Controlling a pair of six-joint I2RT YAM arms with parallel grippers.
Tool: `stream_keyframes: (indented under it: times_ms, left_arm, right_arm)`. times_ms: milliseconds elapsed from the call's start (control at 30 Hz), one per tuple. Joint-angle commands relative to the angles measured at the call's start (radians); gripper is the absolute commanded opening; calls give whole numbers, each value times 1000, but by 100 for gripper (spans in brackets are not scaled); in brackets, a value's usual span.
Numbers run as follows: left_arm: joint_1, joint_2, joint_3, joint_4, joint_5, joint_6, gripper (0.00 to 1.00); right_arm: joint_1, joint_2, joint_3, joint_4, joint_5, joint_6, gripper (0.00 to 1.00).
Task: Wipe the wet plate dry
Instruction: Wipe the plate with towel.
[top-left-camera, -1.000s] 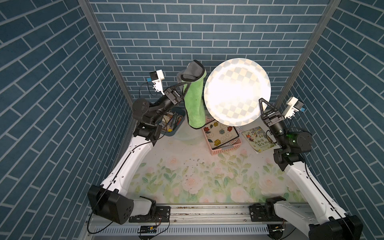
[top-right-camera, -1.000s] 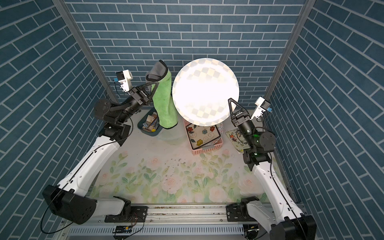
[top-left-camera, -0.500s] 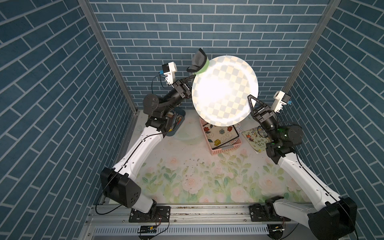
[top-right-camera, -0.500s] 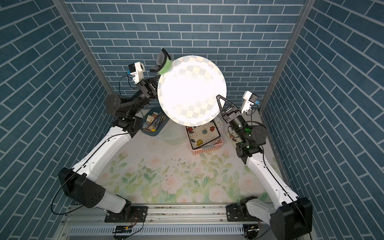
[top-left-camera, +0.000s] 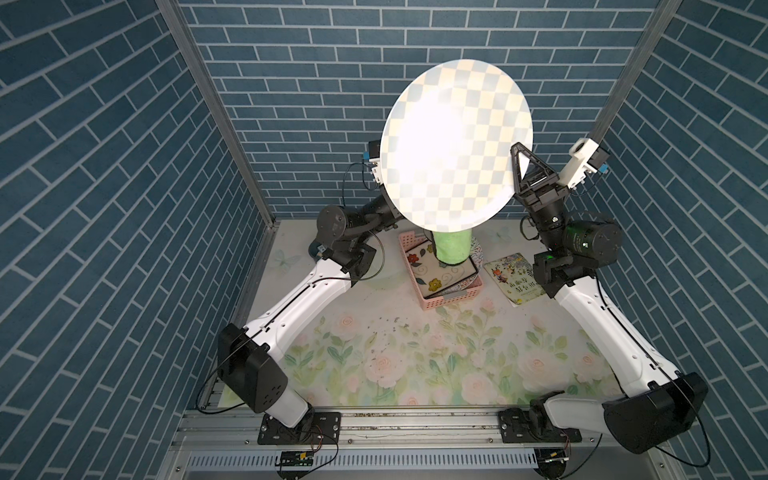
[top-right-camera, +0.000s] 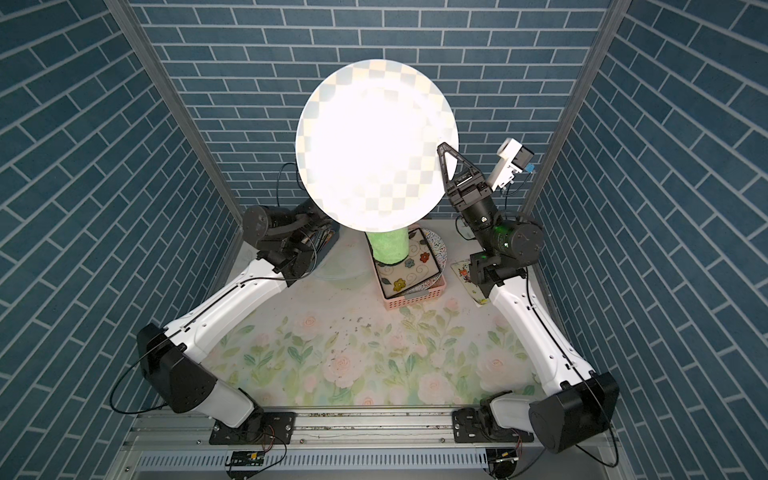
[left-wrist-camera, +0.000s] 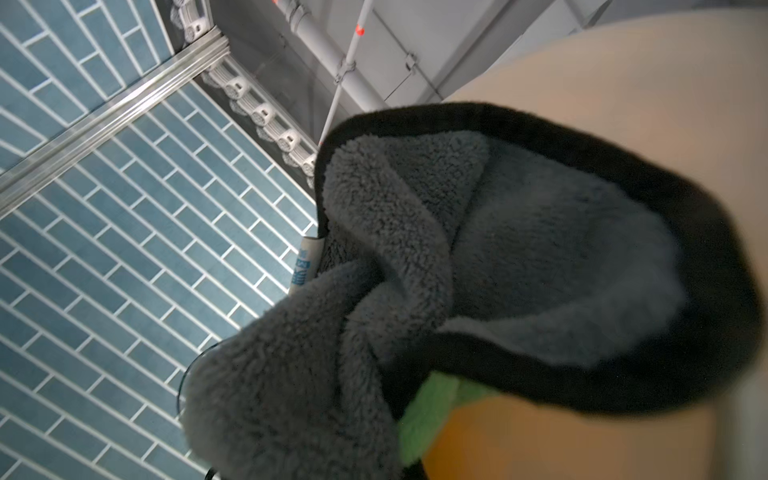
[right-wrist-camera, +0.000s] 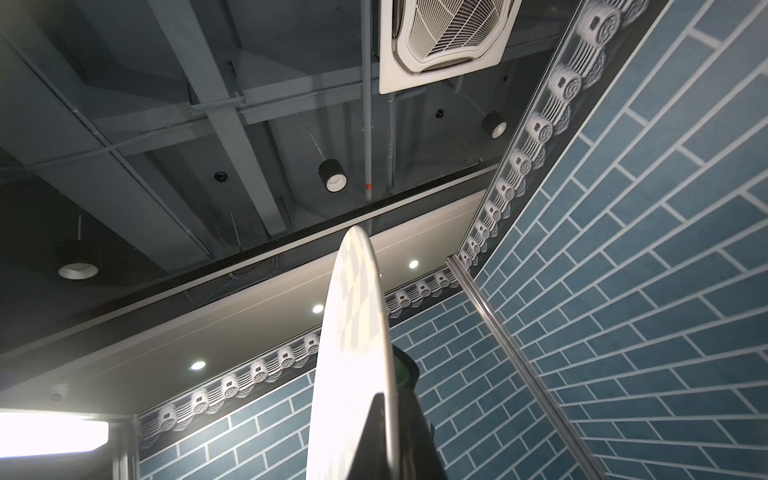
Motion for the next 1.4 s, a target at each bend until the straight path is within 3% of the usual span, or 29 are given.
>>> stream_keyframes:
  times_ms: [0, 167, 267, 433, 633, 767, 967, 1100, 1233, 1367]
  left_arm:
    - [32, -69, 34, 86, 45, 7, 0]
    - [40, -7, 192, 84, 58, -5, 0]
    - [35, 58, 264, 153, 53, -69, 0]
    - [-35, 119, 287, 246, 46, -145, 0]
    - [-61, 58, 179, 250, 50, -137, 0]
    - [11, 5, 168, 248, 33, -130, 0]
    - [17, 64, 251, 223, 28, -141, 0]
    - [-33, 48, 130, 243, 19, -139, 0]
    - [-31, -71, -141, 260, -23, -128, 0]
    - [25, -246, -353, 109, -59, 17, 0]
  right_arm:
    - [-50, -25, -60, -50, 31, -41, 0]
    - [-9, -39, -168, 102, -131, 16, 0]
    - [64, -33, -202, 143, -145, 16, 0]
    - [89, 51, -69, 125, -105, 2, 0]
    - [19, 122, 97, 38, -18, -7, 0]
    - [-20, 48, -23, 23, -10, -33, 0]
    - [110, 32, -150, 122, -12, -52, 0]
    - [109, 113, -14, 132, 42, -47, 0]
    - [53, 162, 89, 71, 118, -48, 0]
    - [-36, 139, 42, 43, 164, -15, 0]
